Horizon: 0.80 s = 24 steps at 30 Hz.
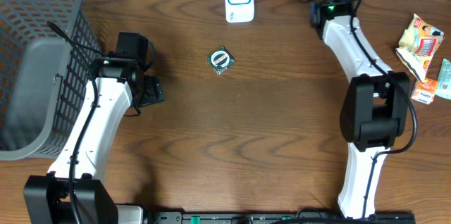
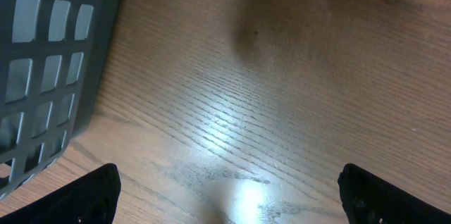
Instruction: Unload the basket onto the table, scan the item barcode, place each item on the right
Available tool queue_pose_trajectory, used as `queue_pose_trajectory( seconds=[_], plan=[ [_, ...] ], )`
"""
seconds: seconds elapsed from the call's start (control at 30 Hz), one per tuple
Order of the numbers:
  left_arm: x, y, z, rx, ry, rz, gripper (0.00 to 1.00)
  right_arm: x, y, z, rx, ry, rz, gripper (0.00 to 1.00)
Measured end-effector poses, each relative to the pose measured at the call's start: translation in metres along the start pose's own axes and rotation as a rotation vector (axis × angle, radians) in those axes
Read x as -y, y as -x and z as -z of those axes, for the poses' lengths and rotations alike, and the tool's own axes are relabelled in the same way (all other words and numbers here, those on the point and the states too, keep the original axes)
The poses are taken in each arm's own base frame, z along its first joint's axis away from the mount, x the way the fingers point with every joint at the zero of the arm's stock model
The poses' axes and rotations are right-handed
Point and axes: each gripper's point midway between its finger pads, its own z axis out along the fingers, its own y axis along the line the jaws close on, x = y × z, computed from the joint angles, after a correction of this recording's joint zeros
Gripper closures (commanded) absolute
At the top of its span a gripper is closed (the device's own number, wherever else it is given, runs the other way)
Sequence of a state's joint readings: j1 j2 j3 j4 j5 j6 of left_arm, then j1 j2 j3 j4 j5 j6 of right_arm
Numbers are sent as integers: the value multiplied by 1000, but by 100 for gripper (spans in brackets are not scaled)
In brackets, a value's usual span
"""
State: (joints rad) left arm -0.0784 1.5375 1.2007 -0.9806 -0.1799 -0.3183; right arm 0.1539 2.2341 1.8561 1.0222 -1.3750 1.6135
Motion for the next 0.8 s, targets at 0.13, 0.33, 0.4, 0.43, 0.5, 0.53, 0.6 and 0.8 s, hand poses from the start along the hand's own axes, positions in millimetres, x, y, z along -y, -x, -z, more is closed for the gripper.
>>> queue_pose_trajectory(
  seconds=[0.13, 0.33, 0.4, 0.43, 0.5, 0.53, 0.6, 0.8],
  plan=[
    [0, 0, 0, 0, 0, 0, 2, -2, -7, -12, -28, 14, -33, 99],
    [0, 0, 0, 0, 0, 0, 2, -6, -16, -10, -12, 43, -7, 98],
    [0, 0, 0, 0, 0, 0, 2, -9, -23, -5, 6, 66, 17, 98],
    [0, 0, 0, 0, 1, 0, 2, -9, -27, -1, 16, 75, 20, 98],
    [0, 0, 0, 1, 3, 0, 2, -5, -32, 8, 35, 78, -20, 98],
    [0, 1, 0, 3, 2, 0, 2, 0, -33, 11, 44, 73, -49, 98],
    [0, 0, 0, 1, 3, 0, 2, 7, -32, 20, 65, 62, -98, 98],
    [0, 0, 0, 2, 2, 0, 2, 47, -12, 49, 159, -22, -300, 99]
  ],
)
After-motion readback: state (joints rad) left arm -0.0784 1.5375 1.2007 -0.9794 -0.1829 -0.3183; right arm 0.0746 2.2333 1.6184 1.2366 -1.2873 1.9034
